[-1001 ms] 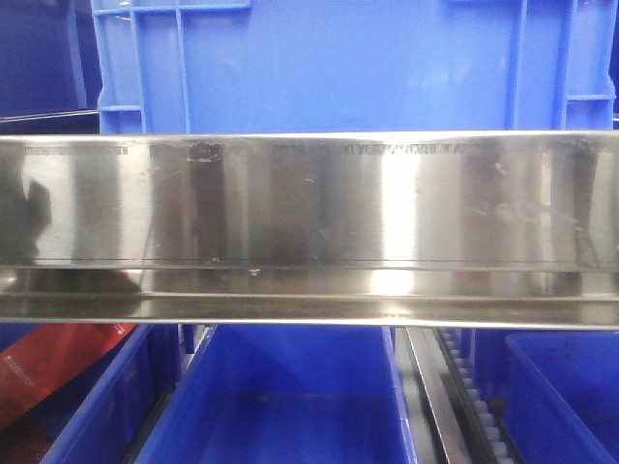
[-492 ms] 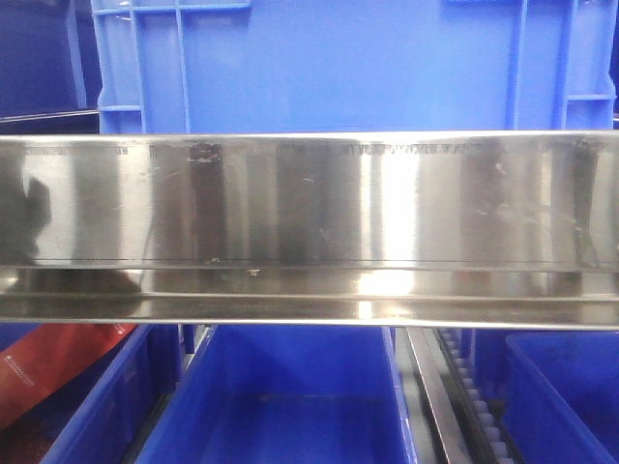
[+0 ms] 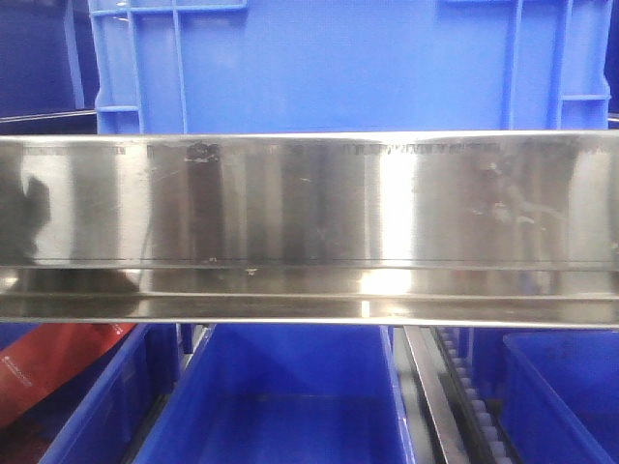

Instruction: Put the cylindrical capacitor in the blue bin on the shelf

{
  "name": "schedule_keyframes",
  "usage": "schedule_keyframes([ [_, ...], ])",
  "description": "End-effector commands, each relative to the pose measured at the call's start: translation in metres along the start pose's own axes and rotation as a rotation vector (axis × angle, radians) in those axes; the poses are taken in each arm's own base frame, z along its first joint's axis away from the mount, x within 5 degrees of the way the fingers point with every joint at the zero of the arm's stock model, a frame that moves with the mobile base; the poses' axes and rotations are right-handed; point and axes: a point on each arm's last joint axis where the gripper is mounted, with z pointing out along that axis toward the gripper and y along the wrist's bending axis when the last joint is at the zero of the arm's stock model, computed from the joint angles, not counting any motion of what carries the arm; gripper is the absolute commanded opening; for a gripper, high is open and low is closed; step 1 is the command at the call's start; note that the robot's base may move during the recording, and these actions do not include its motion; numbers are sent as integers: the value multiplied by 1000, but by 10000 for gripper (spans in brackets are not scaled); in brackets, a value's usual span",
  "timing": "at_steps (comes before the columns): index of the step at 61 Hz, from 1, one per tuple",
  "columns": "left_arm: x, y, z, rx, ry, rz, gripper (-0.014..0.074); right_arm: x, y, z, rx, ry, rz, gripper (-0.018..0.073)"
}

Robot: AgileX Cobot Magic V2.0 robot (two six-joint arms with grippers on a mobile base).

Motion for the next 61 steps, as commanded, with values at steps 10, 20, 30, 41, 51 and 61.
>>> schedule_keyframes([
  [10,-3,0,-1,-2,-28,-3,-111,63,-4,2,92,-66,13,-156],
  [20,-3,0,-1,-2,-28,-3,-111,100,-4,5,95,-25,17,-156],
  [30,-3,0,-1,-2,-28,-3,-111,120,-5,10,105,-44,23,-156],
  [41,-3,0,-1,-2,-28,-3,-111,119,-5,10,95,-56,35,-156],
  [51,-3,0,-1,-2,-28,-3,-111,120,-5,10,95,-49,36,-156],
  [61,-3,0,-1,-2,-28,-3,-111,120,-5,10,95,-49,36,-156],
])
